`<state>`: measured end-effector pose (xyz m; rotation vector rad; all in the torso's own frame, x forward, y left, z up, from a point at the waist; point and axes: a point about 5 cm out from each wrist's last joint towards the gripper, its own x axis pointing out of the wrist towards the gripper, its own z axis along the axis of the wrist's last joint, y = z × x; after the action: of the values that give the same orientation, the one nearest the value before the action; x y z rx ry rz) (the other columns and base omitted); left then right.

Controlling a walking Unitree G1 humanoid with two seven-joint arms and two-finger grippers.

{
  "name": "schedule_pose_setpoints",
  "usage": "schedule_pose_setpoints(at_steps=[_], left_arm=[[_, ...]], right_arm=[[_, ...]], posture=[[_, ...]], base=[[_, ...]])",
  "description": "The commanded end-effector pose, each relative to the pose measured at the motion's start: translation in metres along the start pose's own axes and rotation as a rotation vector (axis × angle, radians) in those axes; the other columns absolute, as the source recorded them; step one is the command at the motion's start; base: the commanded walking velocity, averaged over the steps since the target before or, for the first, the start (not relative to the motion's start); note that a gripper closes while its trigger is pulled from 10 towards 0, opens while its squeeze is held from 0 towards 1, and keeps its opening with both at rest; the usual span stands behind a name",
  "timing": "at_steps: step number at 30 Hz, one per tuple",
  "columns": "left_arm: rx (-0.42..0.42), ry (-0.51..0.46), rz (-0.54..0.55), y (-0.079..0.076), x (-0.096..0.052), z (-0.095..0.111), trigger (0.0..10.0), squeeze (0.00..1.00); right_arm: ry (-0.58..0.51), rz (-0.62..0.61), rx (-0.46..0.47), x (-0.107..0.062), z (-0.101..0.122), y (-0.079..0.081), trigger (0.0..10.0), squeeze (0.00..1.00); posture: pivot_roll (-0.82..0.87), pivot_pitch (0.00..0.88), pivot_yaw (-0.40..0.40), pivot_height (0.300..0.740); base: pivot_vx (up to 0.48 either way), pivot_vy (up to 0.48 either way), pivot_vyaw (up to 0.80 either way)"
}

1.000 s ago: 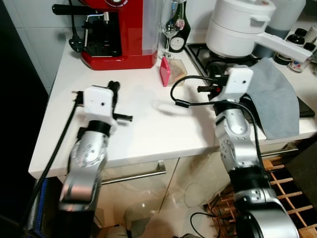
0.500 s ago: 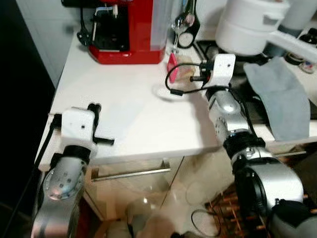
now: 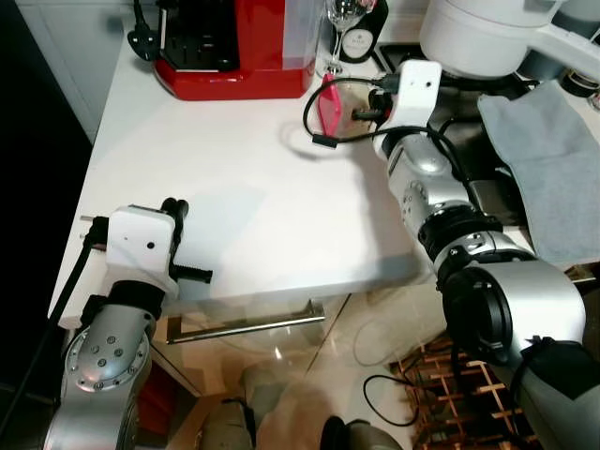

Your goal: Restocking fridge

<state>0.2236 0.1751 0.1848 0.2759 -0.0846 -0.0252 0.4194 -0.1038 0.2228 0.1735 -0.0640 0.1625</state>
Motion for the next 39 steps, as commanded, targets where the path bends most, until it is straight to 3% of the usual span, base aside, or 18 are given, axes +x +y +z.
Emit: schedule_pose_setpoints(at_steps=[1,3,5,10,16,18,19,23,27,32,33,39], left_arm=[[-0.006,0.045,-0.012,-0.003,0.000,-0.006,10.0,0.00],[-0.017,0.043,-0.009,-0.004,0.003,-0.006,10.0,0.00],[-0.026,0.037,-0.008,-0.005,0.005,-0.006,10.0,0.00],[-0.048,0.014,-0.011,-0.009,0.013,-0.002,10.0,0.00],[-0.075,-0.010,0.001,-0.011,0.020,0.001,10.0,0.00],[-0.087,-0.027,0.002,-0.013,0.024,0.004,10.0,0.00],[-0.095,-0.044,0.001,-0.014,0.027,0.007,10.0,0.00],[-0.102,-0.060,0.003,-0.014,0.031,0.010,10.0,0.00],[-0.107,-0.078,0.009,-0.013,0.037,0.012,10.0,0.00],[-0.110,-0.084,0.011,-0.013,0.043,0.009,10.0,0.00],[-0.112,-0.089,0.005,-0.016,0.046,0.009,10.0,0.00],[-0.109,-0.096,0.004,-0.017,0.048,0.009,10.0,0.00]], right_arm=[[0.076,0.026,0.034,-0.003,-0.017,0.003,10.0,0.00],[0.078,0.055,0.056,-0.003,-0.018,0.006,10.0,0.00],[0.081,0.091,0.074,-0.003,-0.018,0.009,10.0,0.09],[0.064,0.162,0.126,-0.003,-0.014,0.008,10.0,0.11],[-0.030,0.245,0.200,-0.003,0.004,0.004,10.0,0.11],[-0.076,0.318,0.240,-0.006,0.013,0.005,10.0,0.16],[-0.102,0.420,0.275,-0.013,0.022,0.010,10.0,0.18],[-0.104,0.560,0.307,-0.026,0.030,0.018,10.0,0.18],[-0.081,0.811,0.273,-0.057,0.039,0.026,10.0,0.15],[-0.114,0.666,0.194,-0.044,0.045,0.008,10.0,0.13],[-0.114,0.485,0.080,-0.030,0.040,-0.002,10.0,0.11],[-0.057,0.266,-0.053,-0.014,0.023,-0.005,10.0,0.12]], posture=[[0.30,0.195,-0.078,0.740],[0.29,0.190,-0.078,0.740],[0.28,0.181,-0.078,0.740],[0.25,0.150,-0.083,0.740],[0.21,0.104,-0.093,0.740],[0.20,0.090,-0.095,0.740],[0.19,0.069,-0.098,0.740],[0.18,0.051,-0.101,0.740],[0.17,0.022,-0.100,0.740],[0.15,0.007,-0.093,0.740],[0.15,0.006,-0.089,0.740],[0.18,0.013,-0.103,0.740]], base=[[0.000,0.000,0.00],[0.000,0.000,0.00],[0.000,0.000,0.00],[0.000,0.000,0.00],[0.000,0.000,0.00],[0.000,0.000,0.00],[0.000,0.000,0.00],[0.000,0.000,0.00],[0.000,0.000,0.00],[0.000,0.000,0.00],[0.000,0.000,0.00],[0.000,0.000,0.00]])
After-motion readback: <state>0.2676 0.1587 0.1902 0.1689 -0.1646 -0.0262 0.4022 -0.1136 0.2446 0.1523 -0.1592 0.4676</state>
